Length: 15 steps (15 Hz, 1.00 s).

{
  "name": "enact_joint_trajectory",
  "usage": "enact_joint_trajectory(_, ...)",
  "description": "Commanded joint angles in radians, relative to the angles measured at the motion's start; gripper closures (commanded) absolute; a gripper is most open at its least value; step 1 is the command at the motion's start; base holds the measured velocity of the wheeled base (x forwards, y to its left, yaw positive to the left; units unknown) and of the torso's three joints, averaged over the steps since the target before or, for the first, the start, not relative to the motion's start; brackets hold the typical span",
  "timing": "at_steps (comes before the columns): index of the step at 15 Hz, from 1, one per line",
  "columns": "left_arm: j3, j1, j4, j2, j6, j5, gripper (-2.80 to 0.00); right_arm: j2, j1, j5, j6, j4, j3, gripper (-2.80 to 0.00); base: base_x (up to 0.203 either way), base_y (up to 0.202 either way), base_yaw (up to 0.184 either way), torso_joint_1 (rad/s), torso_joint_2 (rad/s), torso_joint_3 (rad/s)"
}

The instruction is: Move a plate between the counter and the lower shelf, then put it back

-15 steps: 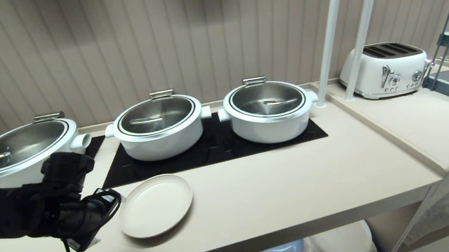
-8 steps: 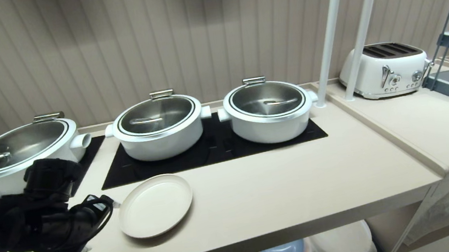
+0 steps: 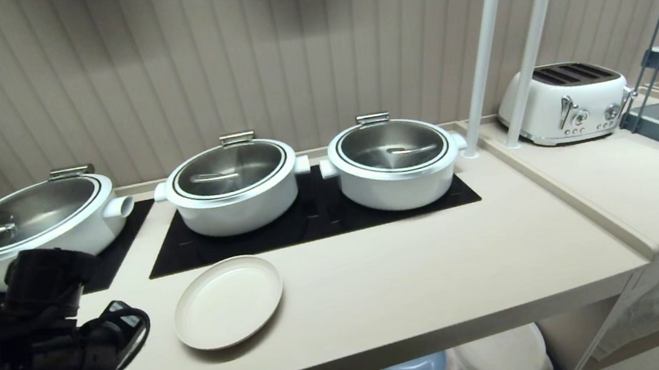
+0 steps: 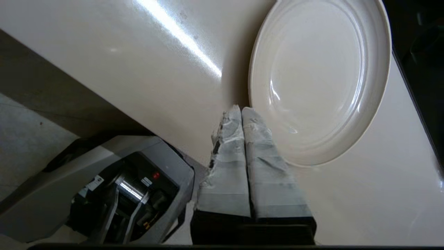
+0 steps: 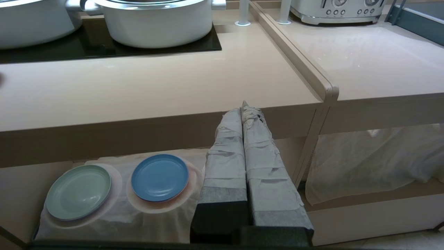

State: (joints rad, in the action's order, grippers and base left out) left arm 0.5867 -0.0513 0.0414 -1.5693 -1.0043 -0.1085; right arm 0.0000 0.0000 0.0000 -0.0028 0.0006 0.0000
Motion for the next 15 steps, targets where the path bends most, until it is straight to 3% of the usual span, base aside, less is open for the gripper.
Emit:
enact_joint_trajectory(1,-0.005,0.001,0.002,0.053,0.029,-0.002,0.00,0.000,0.000,0.000,0.000,-0.001,0.000,0.00,0.000,0.000,0.000,0.000,0.00,0.000)
enact_joint_trajectory(6,-0.011,0.000,0.004,0.218,0.248,0.004,0.00,0.000,0.000,0.000,0.000,0.001,0.000,0.00,0.000,0.000,0.000,0.000,0.00,0.000)
enact_joint_trajectory(12,-0.124,0.000,0.007,0.485,0.480,0.004,0.00,0.000,0.000,0.000,0.000,-0.001,0.000,0.00,0.000,0.000,0.000,0.000,0.00,0.000)
enact_joint_trajectory(15,-0.223,-0.004,0.009,0.674,0.652,0.005,0.00,0.000,0.000,0.000,0.000,0.001,0.000,0.00,0.000,0.000,0.000,0.000,0.00,0.000)
